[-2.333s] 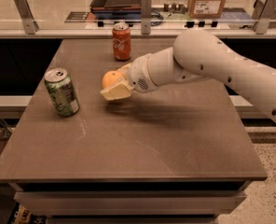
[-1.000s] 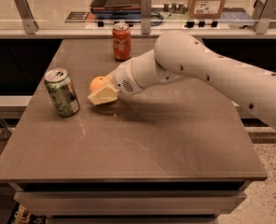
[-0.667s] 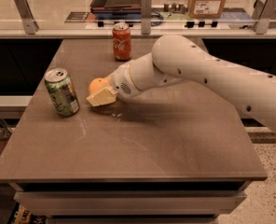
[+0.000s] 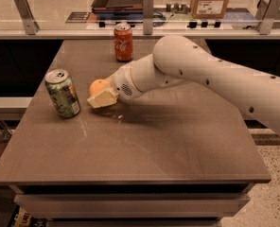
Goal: Move orange near green can
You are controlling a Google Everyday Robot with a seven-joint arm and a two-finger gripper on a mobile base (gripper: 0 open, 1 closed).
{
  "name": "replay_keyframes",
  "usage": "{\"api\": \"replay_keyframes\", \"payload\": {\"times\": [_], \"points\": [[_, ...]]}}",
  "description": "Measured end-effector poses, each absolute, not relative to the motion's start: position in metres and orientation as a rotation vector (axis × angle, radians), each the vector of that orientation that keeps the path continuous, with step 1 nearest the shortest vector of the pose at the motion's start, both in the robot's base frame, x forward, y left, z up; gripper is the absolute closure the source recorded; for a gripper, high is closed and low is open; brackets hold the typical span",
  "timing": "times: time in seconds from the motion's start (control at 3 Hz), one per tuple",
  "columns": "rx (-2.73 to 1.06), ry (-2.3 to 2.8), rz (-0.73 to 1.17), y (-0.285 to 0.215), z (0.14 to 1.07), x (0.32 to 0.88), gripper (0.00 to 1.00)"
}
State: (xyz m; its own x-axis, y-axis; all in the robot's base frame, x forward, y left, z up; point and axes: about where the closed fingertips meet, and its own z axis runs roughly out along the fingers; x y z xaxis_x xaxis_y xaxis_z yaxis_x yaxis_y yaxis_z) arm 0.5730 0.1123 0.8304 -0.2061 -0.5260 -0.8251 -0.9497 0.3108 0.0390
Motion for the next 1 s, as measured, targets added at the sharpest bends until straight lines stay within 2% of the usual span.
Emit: {"api": "replay_keyframes", "payload": {"times": [0.33, 0.67, 1.0], "points": [[-1.318, 1.851, 0.741, 0.1141, 0.8303, 0.5721, 0.14], [-1.321, 1.849, 0.743, 0.1158, 0.8301, 0.5711, 0.0], [-1.321, 1.849, 0.743, 0.1158, 0.8301, 0.5711, 0.0]]}}
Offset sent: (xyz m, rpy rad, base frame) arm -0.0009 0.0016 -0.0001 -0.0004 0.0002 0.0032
